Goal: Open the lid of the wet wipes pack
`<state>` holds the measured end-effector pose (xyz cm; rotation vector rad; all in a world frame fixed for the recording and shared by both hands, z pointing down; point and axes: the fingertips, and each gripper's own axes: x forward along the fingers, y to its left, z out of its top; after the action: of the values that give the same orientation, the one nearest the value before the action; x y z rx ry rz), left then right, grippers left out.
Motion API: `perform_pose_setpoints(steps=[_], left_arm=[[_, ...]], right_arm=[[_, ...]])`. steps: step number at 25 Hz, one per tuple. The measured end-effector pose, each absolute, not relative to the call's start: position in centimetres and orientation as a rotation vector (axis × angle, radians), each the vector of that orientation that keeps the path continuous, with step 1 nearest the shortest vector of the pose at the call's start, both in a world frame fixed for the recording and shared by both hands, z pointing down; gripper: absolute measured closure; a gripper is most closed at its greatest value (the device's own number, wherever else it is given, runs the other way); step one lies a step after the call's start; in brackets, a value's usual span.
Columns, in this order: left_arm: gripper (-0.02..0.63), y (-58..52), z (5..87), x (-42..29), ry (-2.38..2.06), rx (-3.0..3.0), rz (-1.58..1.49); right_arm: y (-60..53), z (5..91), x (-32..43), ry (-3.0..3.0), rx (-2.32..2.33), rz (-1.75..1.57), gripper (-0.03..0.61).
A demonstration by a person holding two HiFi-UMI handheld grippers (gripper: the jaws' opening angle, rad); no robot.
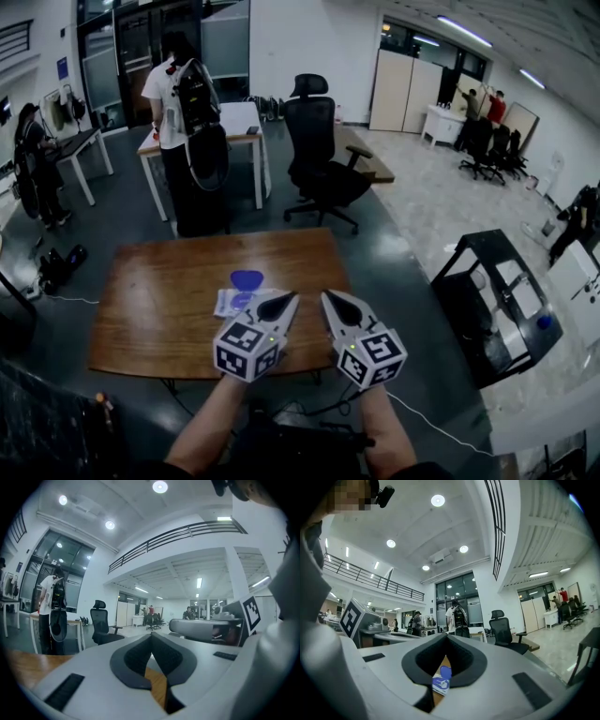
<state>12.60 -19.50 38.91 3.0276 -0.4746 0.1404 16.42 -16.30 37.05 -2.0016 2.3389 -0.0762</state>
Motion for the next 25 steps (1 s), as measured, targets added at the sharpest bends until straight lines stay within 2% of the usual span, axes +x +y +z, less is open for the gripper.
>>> perform_pose_setpoints(steps=[25], left_arm=[[0.618,-15.8,36.0,12.1,-0.479,3.09,0.075]], right_arm=[[-13.1,35.0,15.8,2.326,-1.956,0.004,0.569]])
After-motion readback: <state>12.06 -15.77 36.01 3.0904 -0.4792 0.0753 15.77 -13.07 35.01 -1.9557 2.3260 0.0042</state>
